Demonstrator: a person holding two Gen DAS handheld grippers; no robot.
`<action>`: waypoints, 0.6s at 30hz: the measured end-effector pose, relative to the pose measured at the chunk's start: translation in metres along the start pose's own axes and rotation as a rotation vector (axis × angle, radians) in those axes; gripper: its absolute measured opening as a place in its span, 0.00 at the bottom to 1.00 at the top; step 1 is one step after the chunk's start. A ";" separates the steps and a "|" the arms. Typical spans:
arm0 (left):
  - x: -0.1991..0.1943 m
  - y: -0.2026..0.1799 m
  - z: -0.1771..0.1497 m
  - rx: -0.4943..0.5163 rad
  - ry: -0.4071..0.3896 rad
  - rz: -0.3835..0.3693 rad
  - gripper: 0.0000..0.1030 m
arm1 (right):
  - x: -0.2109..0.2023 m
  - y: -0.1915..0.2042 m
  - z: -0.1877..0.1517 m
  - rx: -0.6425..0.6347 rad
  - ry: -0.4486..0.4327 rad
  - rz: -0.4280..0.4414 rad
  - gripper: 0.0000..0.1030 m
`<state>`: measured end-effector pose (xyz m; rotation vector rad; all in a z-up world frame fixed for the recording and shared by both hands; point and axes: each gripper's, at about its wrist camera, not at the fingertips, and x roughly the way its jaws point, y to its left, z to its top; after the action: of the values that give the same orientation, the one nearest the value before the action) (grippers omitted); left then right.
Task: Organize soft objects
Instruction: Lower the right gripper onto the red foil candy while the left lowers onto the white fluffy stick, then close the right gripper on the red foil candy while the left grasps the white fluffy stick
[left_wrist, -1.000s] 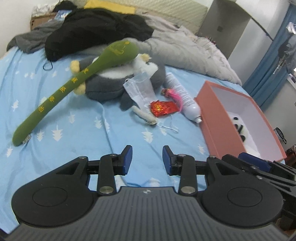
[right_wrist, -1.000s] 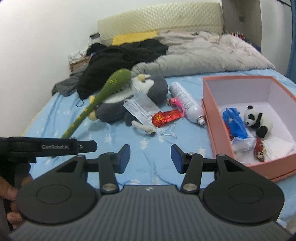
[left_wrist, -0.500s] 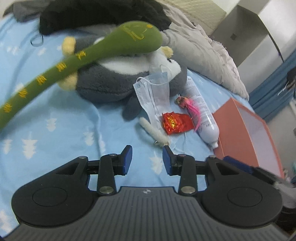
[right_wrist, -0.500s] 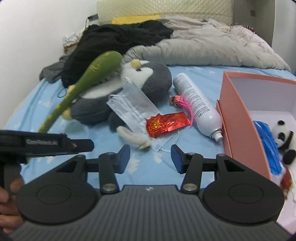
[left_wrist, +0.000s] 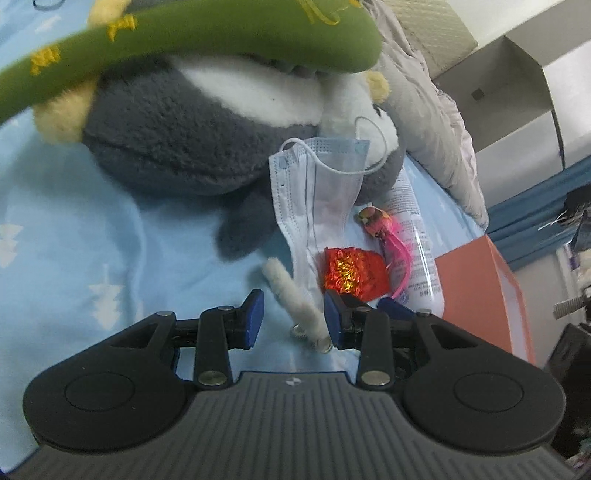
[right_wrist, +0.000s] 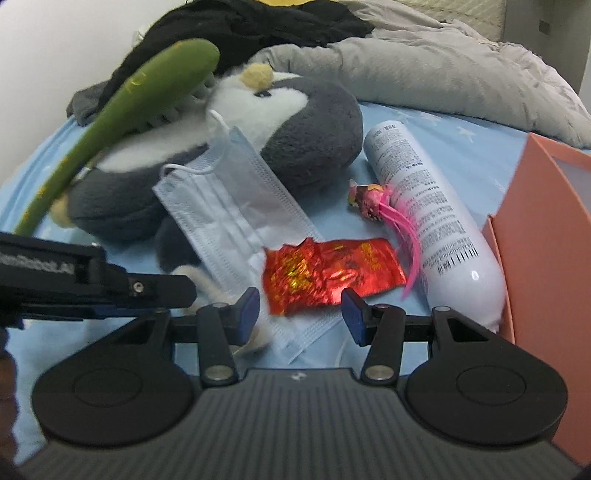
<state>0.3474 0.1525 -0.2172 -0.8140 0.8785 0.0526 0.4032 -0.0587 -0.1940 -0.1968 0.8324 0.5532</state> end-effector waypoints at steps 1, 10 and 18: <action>0.005 0.000 0.001 -0.005 0.007 -0.005 0.39 | 0.004 -0.001 0.001 -0.004 -0.002 -0.005 0.53; 0.030 0.002 0.002 -0.032 0.040 0.015 0.13 | 0.030 -0.001 0.001 -0.068 0.016 0.013 0.65; 0.018 -0.005 0.000 0.008 -0.005 0.028 0.09 | 0.025 0.002 0.005 -0.020 0.028 0.004 0.38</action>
<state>0.3613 0.1444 -0.2271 -0.7944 0.8850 0.0755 0.4194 -0.0455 -0.2094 -0.2218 0.8547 0.5635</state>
